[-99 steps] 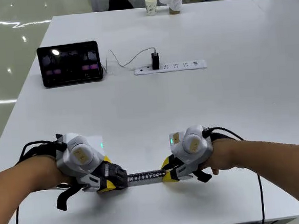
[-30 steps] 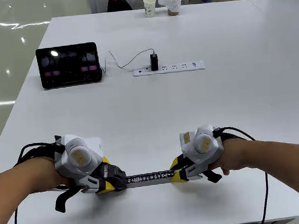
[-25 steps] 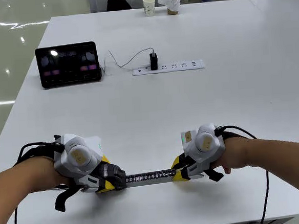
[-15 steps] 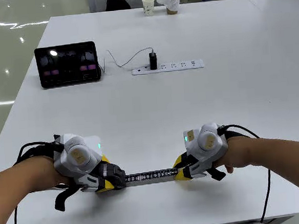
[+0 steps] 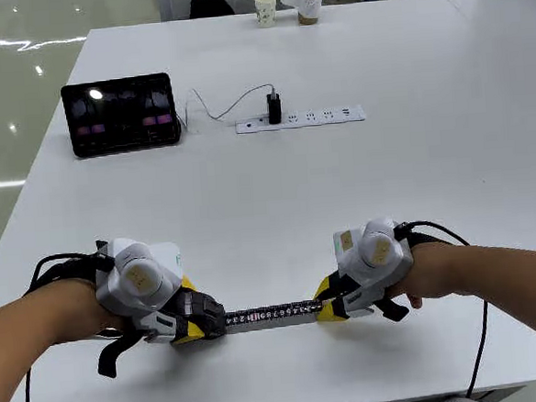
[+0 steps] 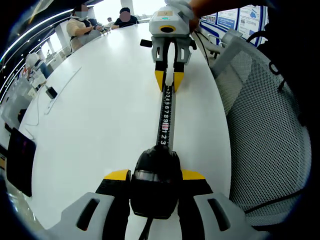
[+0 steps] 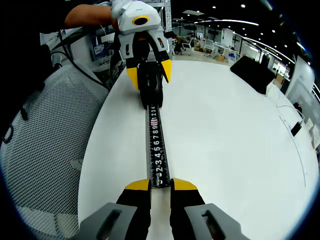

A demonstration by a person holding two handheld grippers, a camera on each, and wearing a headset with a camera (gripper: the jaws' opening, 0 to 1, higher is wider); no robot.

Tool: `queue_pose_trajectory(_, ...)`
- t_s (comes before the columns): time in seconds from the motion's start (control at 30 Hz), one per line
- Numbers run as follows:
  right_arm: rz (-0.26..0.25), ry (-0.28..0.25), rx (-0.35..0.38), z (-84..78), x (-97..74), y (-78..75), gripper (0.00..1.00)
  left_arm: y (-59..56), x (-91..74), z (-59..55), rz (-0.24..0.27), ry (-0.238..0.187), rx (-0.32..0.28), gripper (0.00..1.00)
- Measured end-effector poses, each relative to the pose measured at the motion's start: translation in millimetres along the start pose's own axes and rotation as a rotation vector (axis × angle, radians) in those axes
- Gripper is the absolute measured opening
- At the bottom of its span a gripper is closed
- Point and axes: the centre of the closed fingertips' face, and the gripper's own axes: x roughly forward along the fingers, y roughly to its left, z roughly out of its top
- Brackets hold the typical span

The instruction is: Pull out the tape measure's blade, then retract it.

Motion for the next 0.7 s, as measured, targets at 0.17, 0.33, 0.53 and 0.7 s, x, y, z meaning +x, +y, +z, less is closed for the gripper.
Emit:
queue_pose_trajectory(0.17,-0.002,0.001,0.002,-1.5,-1.4,0.1,0.1,0.0,-0.2,-0.1,0.0,0.0,0.0,0.31)
queue_pose_trajectory(0.33,-0.004,0.001,0.004,-3.6,-4.2,0.2,0.11,-0.2,-0.1,0.3,0.002,0.001,0.0,0.31)
queue_pose_trajectory(0.53,-0.005,0.001,0.007,-4.6,-5.6,0.2,0.1,-0.2,0.0,0.4,0.003,0.0,0.001,0.31)
queue_pose_trajectory(0.7,-0.005,0.004,0.006,-5.9,-6.6,0.2,0.11,-0.4,-0.1,0.1,0.003,0.0,0.001,0.31)
